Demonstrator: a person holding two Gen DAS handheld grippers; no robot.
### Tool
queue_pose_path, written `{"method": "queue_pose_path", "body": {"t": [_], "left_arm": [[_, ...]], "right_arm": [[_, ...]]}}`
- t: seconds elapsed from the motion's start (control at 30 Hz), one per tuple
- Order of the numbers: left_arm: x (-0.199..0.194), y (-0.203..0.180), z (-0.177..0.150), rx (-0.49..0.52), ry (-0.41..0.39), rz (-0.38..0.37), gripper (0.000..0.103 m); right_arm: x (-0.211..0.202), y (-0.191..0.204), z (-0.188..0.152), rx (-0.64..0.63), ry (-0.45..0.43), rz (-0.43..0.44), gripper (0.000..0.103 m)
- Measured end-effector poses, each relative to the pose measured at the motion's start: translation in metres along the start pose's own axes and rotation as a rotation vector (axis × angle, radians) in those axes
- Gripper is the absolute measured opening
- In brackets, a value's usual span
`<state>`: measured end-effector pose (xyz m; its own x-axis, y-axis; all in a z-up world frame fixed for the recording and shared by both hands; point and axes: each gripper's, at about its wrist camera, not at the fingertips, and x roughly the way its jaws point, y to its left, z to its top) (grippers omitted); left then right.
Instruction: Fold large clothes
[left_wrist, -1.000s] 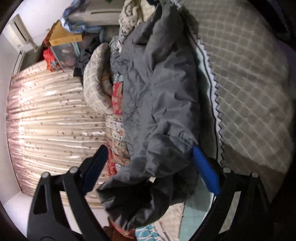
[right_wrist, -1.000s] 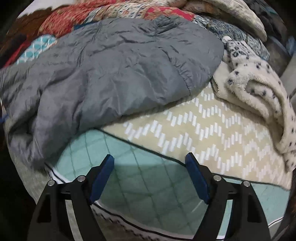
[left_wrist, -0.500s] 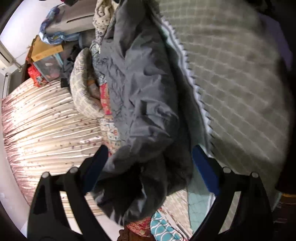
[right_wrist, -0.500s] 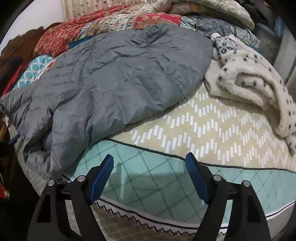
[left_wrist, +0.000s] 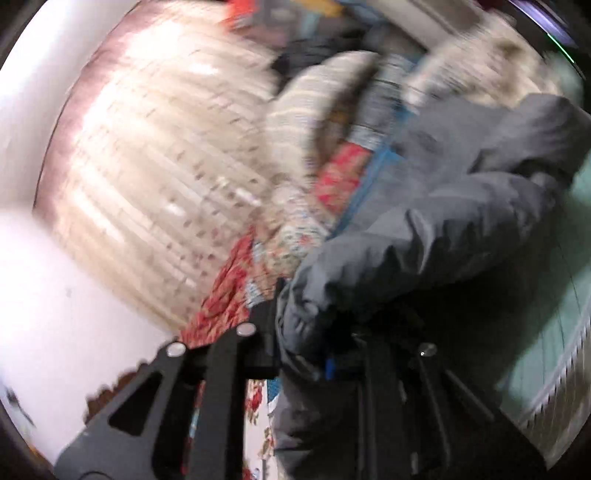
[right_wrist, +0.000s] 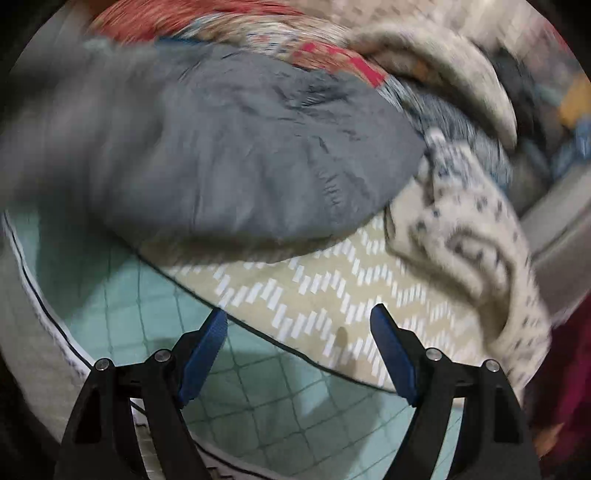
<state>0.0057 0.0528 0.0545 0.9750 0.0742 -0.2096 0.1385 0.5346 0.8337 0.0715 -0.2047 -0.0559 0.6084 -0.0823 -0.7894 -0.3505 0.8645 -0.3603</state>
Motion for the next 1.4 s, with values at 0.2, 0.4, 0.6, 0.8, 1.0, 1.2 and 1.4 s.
{"method": "queue_pose_path", "body": {"t": [0.2,0.4,0.6,0.8,1.0,1.2,1.4], "left_arm": [[0.006,0.064,0.005,-0.178,0.063,0.049,0.017],[0.004,0.081,-0.003,-0.199,0.089,0.092,0.017],[-0.009,0.111,-0.006,-0.271,0.09,0.104,0.016],[-0.071,0.202,0.013,-0.46,-0.036,0.198,0.016],[-0.157,0.311,0.047,-0.635,-0.204,0.351,0.016],[-0.22,0.382,0.072,-0.67,-0.335,0.391,0.016],[-0.176,0.389,0.074,-0.648,-0.229,0.329,0.016]], "right_arm": [[-0.009,0.029,0.022,-0.091,-0.185,-0.17,0.071],[0.003,0.014,0.064,-0.029,-0.276,-0.263,0.071],[-0.008,-0.019,0.11,0.094,-0.243,0.0,0.001],[-0.157,-0.08,0.133,0.278,-0.53,0.059,0.001],[-0.344,-0.122,0.169,0.295,-0.861,0.043,0.001],[-0.471,-0.141,0.184,0.296,-1.023,0.054,0.001],[-0.472,-0.152,0.205,0.298,-0.953,0.093,0.001]]}}
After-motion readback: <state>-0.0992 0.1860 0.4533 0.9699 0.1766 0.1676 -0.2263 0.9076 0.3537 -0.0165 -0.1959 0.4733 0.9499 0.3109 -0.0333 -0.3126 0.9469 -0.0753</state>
